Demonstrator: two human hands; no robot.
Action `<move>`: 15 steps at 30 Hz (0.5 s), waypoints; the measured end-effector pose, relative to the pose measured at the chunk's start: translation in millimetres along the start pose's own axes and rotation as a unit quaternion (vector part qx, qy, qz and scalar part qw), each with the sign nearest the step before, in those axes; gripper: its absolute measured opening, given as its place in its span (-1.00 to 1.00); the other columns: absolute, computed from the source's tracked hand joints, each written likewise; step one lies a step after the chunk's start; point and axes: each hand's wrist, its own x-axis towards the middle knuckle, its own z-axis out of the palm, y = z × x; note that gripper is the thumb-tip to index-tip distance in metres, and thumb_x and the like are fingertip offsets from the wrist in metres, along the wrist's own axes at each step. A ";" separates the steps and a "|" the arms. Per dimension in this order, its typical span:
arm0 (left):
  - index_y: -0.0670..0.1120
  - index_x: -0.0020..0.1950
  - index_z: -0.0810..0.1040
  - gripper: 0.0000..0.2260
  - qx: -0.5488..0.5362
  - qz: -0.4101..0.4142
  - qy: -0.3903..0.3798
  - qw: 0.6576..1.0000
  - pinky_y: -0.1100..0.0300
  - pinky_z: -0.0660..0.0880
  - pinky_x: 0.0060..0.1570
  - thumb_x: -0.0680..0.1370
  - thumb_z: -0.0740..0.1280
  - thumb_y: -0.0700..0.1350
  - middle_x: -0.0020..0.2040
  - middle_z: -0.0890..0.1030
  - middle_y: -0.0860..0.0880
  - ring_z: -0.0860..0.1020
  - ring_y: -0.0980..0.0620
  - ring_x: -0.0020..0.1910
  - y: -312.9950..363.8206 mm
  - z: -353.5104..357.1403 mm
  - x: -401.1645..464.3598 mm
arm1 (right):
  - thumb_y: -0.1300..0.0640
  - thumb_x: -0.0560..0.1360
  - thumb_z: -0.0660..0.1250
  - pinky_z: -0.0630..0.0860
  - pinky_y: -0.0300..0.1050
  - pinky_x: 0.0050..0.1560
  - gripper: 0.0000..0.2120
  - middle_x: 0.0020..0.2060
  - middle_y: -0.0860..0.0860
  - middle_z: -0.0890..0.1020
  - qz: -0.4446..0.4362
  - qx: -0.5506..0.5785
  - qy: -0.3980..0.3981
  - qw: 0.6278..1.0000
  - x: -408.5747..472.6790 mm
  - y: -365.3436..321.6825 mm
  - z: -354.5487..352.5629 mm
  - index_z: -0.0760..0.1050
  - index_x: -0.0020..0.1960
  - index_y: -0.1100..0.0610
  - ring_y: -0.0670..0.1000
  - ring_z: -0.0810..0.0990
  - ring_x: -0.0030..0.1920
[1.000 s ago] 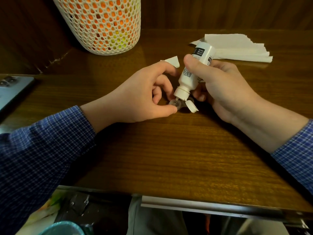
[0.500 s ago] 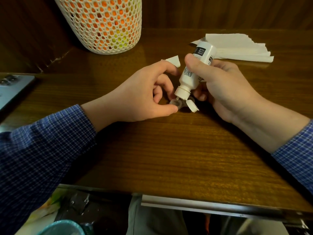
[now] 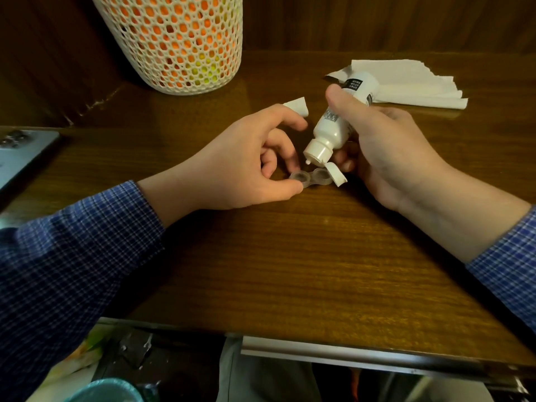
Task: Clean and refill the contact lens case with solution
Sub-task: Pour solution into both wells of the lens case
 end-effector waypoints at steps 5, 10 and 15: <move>0.00 0.42 0.43 -0.37 0.005 0.001 0.001 1.000 0.31 0.50 -0.36 0.42 0.61 -0.08 -0.06 0.70 0.10 0.58 0.10 -0.36 -1.0 0.3 0.0 | -0.14 0.54 0.44 0.44 -0.25 -0.46 -0.75 -0.35 -0.07 0.66 -0.028 -0.019 -0.015 0.999 -1.4 1.5 2.0 0.62 -0.10 0.04 -0.10 0.53 -0.44; -0.01 0.41 0.43 -0.37 0.006 0.006 0.002 1.000 0.29 0.51 -0.35 0.41 0.61 -0.09 -0.07 0.69 0.06 0.58 0.08 -0.35 -2.5 1.0 0.3 | -0.14 0.54 0.44 0.45 -0.25 -0.46 -0.77 -0.33 -0.08 0.69 -0.032 -0.026 -0.020 0.999 -2.2 1.9 2.5 0.62 -0.10 0.03 -0.11 0.55 -0.42; -0.02 0.42 0.43 -0.36 0.011 0.010 0.002 1.000 0.31 0.50 -0.35 0.41 0.61 -0.09 -0.06 0.68 0.05 0.57 0.10 -0.35 -4.1 0.7 1.0 | -0.16 0.53 0.44 0.45 -0.24 -0.47 -0.73 -0.35 -0.05 0.67 -0.028 -0.027 -0.014 0.999 -1.5 2.0 1.6 0.62 -0.13 0.05 -0.10 0.54 -0.44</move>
